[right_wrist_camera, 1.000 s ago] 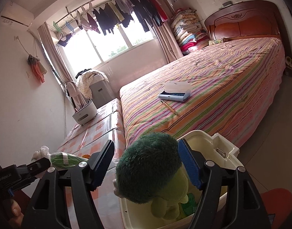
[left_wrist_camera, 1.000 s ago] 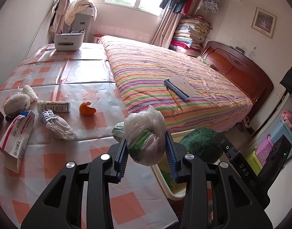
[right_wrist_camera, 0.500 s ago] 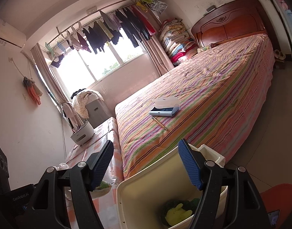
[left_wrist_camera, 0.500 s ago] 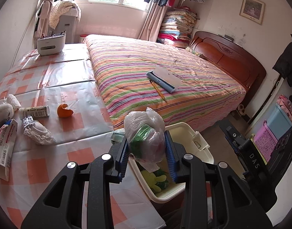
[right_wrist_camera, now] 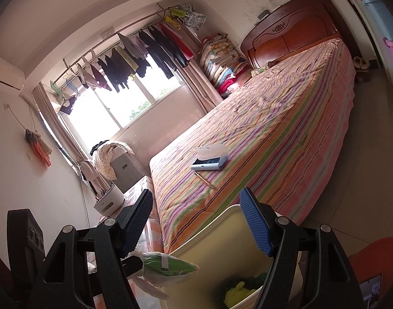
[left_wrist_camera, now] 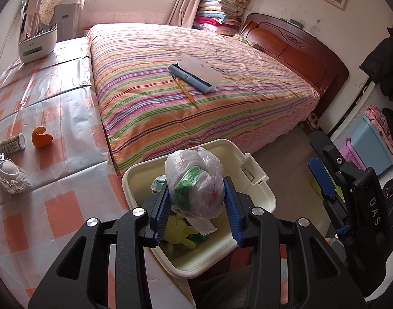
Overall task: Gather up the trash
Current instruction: 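Drop the plush toy and white bag into the cream bin with both tools, then grasp the brown bottle by its body with the left tool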
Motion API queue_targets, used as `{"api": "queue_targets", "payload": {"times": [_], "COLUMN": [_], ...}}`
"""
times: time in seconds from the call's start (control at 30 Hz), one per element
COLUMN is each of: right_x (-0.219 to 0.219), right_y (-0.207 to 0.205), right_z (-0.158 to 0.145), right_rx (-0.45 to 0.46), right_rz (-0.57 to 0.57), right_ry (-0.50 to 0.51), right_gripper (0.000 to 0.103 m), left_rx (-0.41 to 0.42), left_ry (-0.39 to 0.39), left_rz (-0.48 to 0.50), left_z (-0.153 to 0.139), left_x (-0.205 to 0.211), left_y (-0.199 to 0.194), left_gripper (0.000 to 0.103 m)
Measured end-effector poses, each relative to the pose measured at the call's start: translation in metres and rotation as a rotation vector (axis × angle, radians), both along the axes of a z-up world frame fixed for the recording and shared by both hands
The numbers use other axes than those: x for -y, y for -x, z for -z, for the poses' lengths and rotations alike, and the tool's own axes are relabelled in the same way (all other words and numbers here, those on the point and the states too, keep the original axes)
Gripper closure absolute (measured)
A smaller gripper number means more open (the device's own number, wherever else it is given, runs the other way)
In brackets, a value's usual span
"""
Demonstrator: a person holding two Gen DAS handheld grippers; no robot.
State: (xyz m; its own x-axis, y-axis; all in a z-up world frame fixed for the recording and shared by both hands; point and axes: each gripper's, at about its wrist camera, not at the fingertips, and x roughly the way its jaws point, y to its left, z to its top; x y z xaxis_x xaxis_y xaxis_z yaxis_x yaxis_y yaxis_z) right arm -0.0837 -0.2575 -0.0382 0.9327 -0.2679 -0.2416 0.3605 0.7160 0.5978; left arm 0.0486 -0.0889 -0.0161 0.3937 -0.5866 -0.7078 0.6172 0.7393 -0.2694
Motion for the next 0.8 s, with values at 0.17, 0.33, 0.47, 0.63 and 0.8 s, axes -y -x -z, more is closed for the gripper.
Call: {"api": "queue_targets", "payload": {"times": [0.17,0.33,0.47,0.63,0.8], "right_x": [-0.001,-0.004,-0.006,-0.015,-0.029], "right_y": [0.000,-0.003,-0.006,-0.015,-0.023], "right_z": [0.001,0.002,0.002,0.002,0.002], "right_rx": [-0.008,-0.019,-0.029,-0.053,-0.074], "right_rz": [-0.002,-0.013,-0.023,-0.048,-0.077], "right_ry": [-0.002,0.003,0.008,0.020,0.048], "right_gripper": [0.034,0.034,0.034,0.034,0.033], "left_rx": [0.092,0.133,0.124,0.126,0.139], "left_ry": [0.011,0.011,0.009,-0.004,-0.023], "left_rz": [-0.044,-0.087,-0.134,-0.192,-0.255], "left_z": [-0.011,-0.022,-0.023,-0.025,-0.029], "left_x": [-0.003,-0.022,-0.041,-0.069,-0.107], "left_y": [0.001,-0.007,-0.018,-0.028,-0.038], "left_gripper": [0.024,0.024,0.024,0.024,0.024]}}
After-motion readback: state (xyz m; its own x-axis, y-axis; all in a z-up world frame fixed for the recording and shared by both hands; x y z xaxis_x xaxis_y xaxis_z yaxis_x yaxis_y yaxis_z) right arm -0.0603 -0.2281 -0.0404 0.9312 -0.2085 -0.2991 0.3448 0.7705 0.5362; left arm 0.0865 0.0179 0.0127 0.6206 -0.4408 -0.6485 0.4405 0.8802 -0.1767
